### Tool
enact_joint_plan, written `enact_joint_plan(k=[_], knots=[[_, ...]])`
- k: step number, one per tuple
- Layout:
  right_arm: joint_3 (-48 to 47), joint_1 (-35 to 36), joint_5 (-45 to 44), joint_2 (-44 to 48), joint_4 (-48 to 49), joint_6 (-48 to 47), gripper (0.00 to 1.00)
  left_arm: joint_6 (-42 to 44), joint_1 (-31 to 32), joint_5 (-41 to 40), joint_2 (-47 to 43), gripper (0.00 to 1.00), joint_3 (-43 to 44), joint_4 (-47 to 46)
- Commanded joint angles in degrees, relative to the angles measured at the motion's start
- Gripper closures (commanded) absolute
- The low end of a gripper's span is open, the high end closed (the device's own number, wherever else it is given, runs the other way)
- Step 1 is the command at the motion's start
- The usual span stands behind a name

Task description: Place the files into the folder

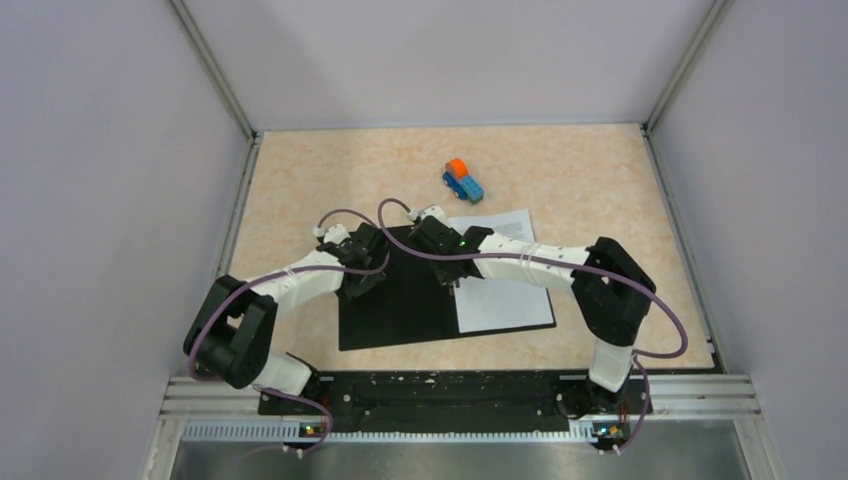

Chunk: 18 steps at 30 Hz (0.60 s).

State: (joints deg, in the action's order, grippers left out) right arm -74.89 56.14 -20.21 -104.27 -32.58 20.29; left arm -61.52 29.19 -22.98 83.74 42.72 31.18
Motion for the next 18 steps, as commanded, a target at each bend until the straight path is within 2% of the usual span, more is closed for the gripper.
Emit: enact_joint_plan(k=[1,18], knots=[[2.69,0.80,0.96,2.36,-1.34,1.32,1.00,-3.91,-0.70,7.02,4.67,0.31,-3.51,-1.49],[9.70,0.80,3.24,1.07,1.54,2.72,1.00,-4.24,-1.63,8.03,4.98,0.31,-3.70,-1.73]])
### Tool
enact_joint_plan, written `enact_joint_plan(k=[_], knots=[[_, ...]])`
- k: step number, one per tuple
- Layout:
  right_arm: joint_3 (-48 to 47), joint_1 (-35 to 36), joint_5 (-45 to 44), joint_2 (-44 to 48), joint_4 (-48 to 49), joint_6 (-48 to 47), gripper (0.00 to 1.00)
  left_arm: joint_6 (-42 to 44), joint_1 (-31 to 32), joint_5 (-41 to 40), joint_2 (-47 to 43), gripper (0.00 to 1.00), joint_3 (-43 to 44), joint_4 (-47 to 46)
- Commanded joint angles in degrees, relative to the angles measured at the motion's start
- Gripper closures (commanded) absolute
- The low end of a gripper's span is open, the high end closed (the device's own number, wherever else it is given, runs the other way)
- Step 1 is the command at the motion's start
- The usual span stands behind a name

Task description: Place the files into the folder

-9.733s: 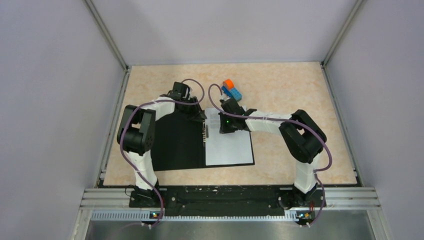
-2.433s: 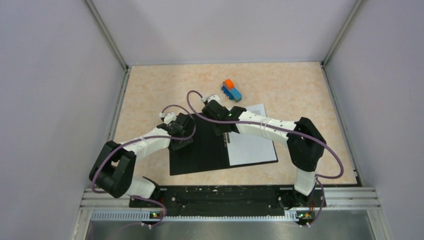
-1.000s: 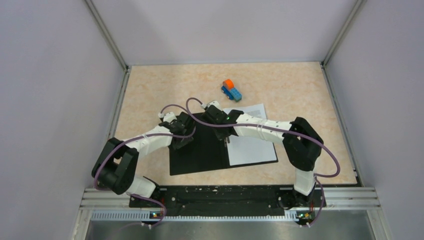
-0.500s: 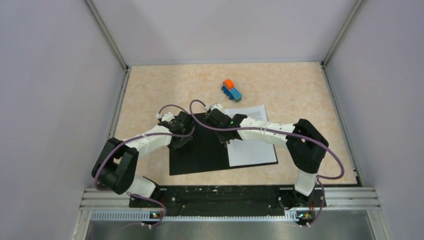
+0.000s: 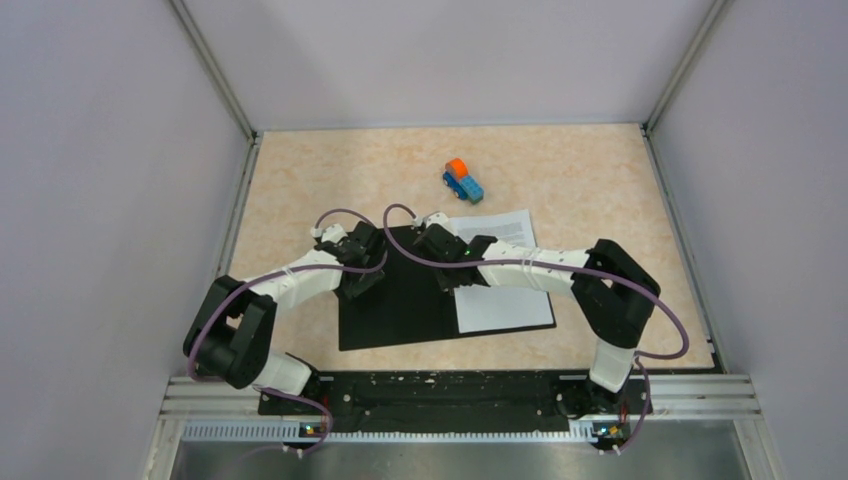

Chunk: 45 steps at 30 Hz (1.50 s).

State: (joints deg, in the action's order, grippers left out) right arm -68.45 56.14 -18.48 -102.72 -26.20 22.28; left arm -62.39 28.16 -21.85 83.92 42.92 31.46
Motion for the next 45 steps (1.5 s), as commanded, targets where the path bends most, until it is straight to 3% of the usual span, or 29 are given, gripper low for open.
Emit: enact_joint_plan(k=[1,24,45], knots=[[3.56,0.76,1.28,-0.67,-4.77,0.76,1.00,-3.42,-0.65,6.88,4.84,0.31,-3.95,-2.02],[8.27,-1.45,1.49,-2.86,-3.13,1.30,1.00,-3.52,-0.88,6.83,4.84,0.31,-4.31,-2.09],[8.52,-1.60,7.93,-8.46,2.68,2.76,1.00,-2.91,-0.90,9.23,5.83,0.31,-5.44,-4.30]])
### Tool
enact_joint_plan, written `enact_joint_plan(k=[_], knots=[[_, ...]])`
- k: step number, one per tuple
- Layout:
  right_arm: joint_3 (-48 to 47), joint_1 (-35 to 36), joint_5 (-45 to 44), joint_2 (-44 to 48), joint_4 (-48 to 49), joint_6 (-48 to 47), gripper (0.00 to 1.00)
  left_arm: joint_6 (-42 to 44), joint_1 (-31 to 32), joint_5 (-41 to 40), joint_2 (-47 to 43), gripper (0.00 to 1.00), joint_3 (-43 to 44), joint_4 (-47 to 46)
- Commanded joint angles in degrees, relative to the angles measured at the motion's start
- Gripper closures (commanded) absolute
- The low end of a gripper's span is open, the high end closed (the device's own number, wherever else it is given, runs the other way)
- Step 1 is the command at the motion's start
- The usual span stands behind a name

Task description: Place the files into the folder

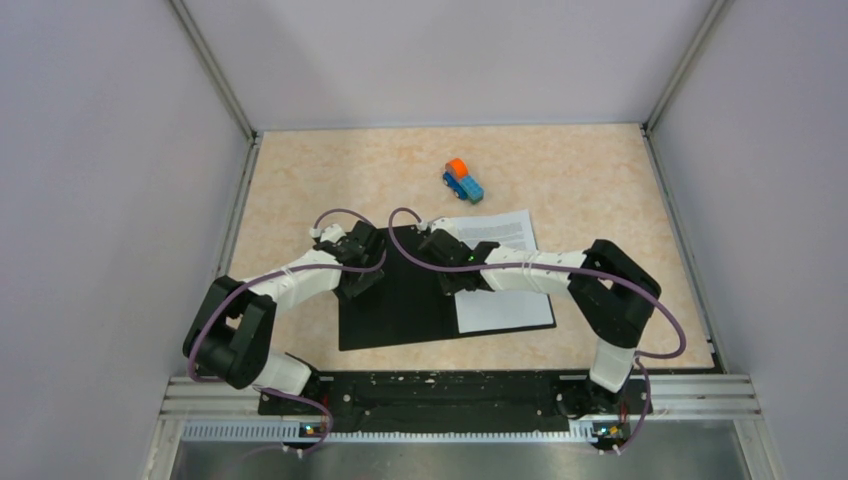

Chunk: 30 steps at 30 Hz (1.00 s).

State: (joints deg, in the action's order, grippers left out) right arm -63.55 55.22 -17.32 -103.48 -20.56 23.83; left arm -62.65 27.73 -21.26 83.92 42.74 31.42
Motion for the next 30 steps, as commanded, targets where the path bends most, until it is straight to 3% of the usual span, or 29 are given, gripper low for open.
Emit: enact_joint_plan(k=[1,30], knots=[[3.63,-0.72,7.68,-8.04,-2.32,1.44,1.00,-2.57,-0.32,8.97,5.94,0.31,-5.55,-4.60],[2.99,-1.41,14.19,-12.92,5.72,8.83,1.00,-1.62,-0.29,11.50,6.82,0.33,-6.72,-8.09]])
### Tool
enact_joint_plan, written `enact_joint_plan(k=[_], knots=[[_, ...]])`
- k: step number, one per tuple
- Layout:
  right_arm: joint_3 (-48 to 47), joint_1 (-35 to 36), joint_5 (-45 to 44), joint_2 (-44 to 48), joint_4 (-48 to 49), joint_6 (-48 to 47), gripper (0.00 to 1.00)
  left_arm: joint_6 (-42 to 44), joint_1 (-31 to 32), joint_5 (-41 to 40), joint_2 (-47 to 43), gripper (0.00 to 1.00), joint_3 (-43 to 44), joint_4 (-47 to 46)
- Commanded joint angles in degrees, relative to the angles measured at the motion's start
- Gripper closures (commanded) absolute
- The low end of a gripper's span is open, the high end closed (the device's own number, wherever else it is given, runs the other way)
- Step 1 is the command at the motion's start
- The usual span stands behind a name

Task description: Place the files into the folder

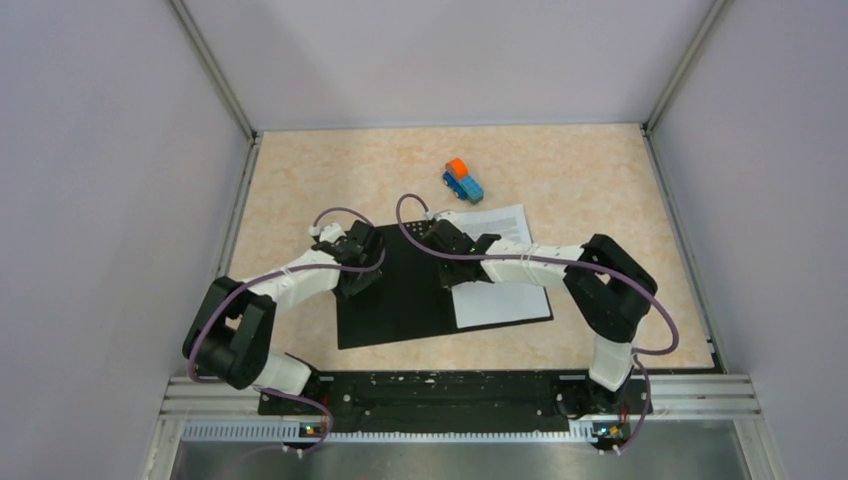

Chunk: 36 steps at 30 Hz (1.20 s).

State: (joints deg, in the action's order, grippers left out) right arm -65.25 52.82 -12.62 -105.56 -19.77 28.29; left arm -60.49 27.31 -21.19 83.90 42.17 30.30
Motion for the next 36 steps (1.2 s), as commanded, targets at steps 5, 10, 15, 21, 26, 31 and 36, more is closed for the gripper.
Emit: enact_joint_plan(k=[5,10,15,21,26,31,36], knots=[[3.38,1.60,6.06,-11.95,2.36,5.08,1.00,-3.67,0.27,11.70,7.18,0.33,-6.23,-7.58],[0.56,3.57,2.24,-13.54,-1.35,5.00,1.00,-3.63,0.28,11.94,7.42,0.33,-6.24,-7.92],[-1.11,4.82,1.90,-15.91,-3.38,4.73,1.00,-3.51,0.23,12.21,7.50,0.33,-6.24,-8.47],[-1.65,6.19,3.27,-15.86,-2.24,4.66,1.00,-3.50,0.31,12.87,7.99,0.34,-6.23,-9.32],[1.85,6.18,6.36,-13.04,4.71,4.91,1.00,-3.56,0.31,13.17,8.12,0.34,-6.40,-9.69],[4.29,6.02,6.40,-10.31,8.97,5.08,1.00,-3.74,0.36,13.25,7.84,0.34,-6.71,-9.86],[7.13,5.13,7.92,-7.68,12.78,5.08,1.00,-3.89,0.33,13.38,7.86,0.34,-6.84,-10.19]])
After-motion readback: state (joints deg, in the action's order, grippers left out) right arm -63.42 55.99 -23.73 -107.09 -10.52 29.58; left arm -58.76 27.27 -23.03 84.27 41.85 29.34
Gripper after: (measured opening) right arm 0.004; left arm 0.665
